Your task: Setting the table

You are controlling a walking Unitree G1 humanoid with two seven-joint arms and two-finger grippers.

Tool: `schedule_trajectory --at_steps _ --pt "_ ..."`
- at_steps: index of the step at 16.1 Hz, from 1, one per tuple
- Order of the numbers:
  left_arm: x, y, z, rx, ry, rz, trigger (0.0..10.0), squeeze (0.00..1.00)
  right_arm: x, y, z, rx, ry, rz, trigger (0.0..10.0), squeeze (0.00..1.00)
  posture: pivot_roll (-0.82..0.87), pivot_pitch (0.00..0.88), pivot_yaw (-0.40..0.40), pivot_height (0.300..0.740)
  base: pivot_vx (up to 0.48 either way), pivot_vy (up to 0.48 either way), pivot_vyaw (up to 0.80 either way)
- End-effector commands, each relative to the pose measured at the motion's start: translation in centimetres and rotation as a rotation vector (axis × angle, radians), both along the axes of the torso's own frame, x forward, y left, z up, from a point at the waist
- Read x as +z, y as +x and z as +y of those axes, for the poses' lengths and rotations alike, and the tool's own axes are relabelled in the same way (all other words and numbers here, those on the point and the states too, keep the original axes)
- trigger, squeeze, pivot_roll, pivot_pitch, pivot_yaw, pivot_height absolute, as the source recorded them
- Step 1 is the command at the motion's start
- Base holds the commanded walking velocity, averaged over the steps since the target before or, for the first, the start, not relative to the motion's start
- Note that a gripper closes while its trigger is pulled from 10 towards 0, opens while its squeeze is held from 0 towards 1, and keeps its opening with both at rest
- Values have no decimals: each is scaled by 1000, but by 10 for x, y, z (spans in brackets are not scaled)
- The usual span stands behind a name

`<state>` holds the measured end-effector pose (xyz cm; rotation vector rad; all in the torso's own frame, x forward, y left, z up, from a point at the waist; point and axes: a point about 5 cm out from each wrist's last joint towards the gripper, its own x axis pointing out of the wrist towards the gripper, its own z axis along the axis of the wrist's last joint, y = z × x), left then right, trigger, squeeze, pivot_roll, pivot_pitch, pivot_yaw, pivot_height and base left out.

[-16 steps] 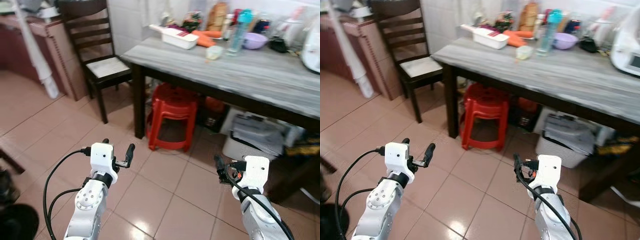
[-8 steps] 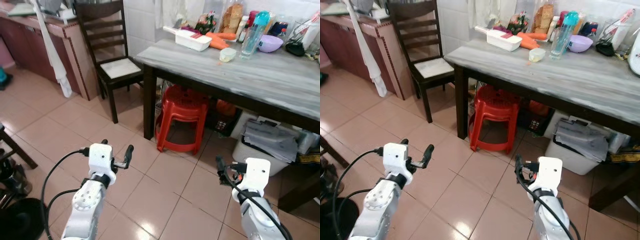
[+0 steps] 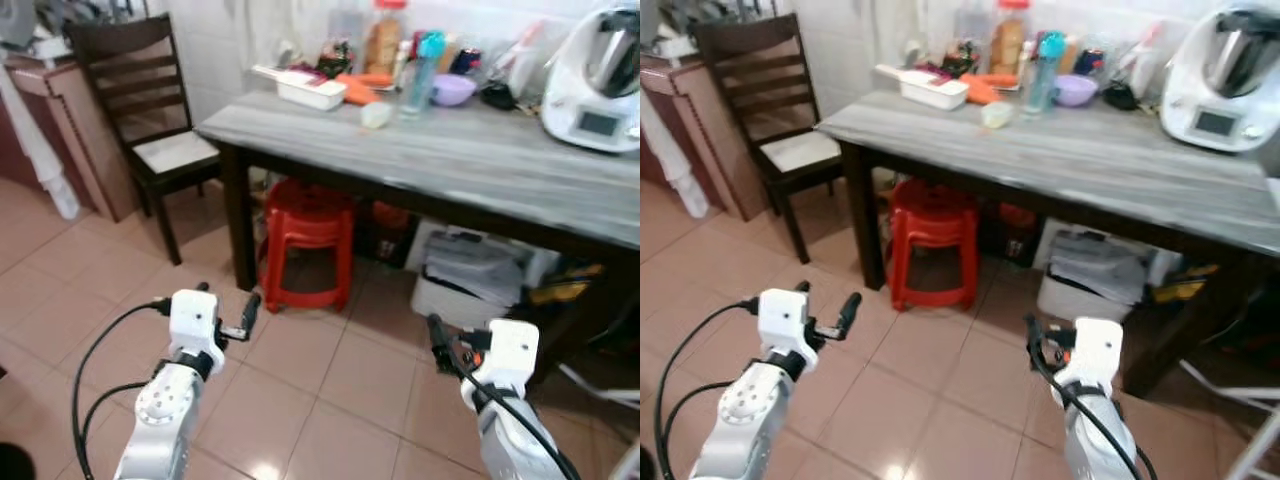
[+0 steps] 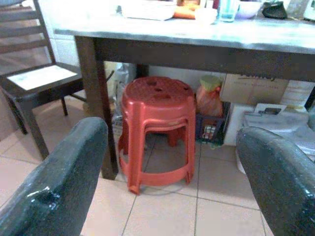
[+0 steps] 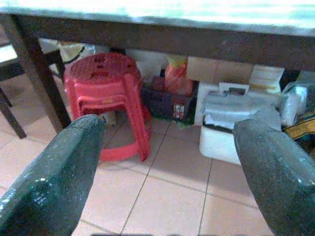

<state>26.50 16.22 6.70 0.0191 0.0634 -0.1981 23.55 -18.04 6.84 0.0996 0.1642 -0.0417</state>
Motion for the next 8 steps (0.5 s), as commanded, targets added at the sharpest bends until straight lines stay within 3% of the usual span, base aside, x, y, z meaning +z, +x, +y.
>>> schedule_trajectory --at_steps 1,6,8 --pt "0 1 -9 -33 -12 2 10000 0 1 -2 -7 -14 -13 7 10000 0 13 0 -28 740 0 -289 -700" --pt "0 1 -10 -37 -12 4 10000 0 3 -1 -11 -11 -25 3 10000 0 10 0 -35 740 0 -288 -749" --pt "13 3 -13 -35 -26 -39 10000 0 10 1 -10 -5 -21 -27 10000 0 13 0 -37 740 0 -289 0"
